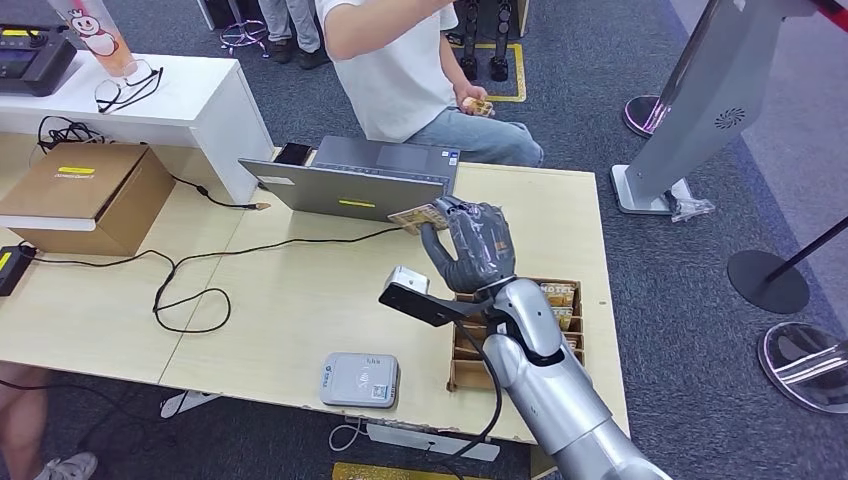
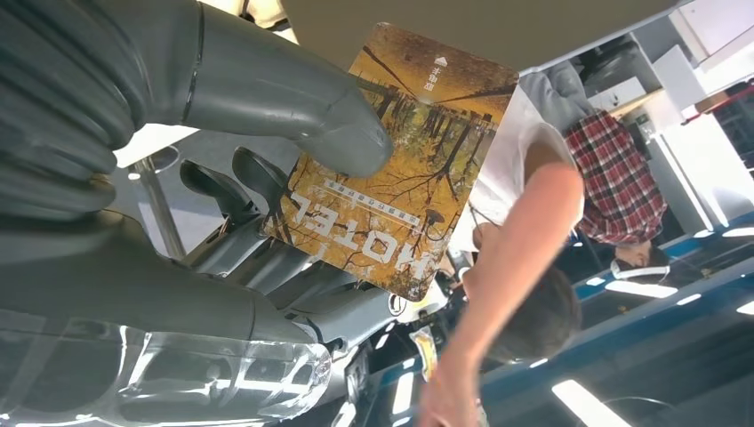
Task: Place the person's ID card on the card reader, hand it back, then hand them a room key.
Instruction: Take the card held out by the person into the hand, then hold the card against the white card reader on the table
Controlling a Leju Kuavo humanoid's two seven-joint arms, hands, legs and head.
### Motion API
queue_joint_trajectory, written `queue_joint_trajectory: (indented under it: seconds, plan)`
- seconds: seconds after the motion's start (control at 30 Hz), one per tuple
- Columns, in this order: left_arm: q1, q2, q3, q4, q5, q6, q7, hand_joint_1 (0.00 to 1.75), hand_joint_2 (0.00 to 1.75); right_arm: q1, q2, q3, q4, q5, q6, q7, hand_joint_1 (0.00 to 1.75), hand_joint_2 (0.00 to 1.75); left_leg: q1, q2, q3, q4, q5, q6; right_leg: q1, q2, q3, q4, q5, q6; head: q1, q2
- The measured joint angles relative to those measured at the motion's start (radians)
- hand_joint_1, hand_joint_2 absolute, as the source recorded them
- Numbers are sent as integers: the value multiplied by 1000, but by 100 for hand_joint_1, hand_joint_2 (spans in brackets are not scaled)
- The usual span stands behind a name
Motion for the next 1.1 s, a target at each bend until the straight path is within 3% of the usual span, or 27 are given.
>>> queue_joint_trajectory:
  seconds: [0.17,0.67,1.1]
  plan:
    - [1,0,-2,0,8,-1,0,0,0,5,0,1,-20,-40,48,-3,175,175,0,0,0,0,0,0,0,0,0,0,0,0,0,0]
    - [6,5,-9,0,34,-9,2,0,0,37,0,42,-151,-258,329,-12,175,175,0,0,0,0,0,0,0,0,0,0,0,0,0,0]
    - [18,5,-9,0,41,-21,-5,0,0,45,-2,76,-198,-433,459,-30,175,175,0,0,0,0,0,0,0,0,0,0,0,0,0,0]
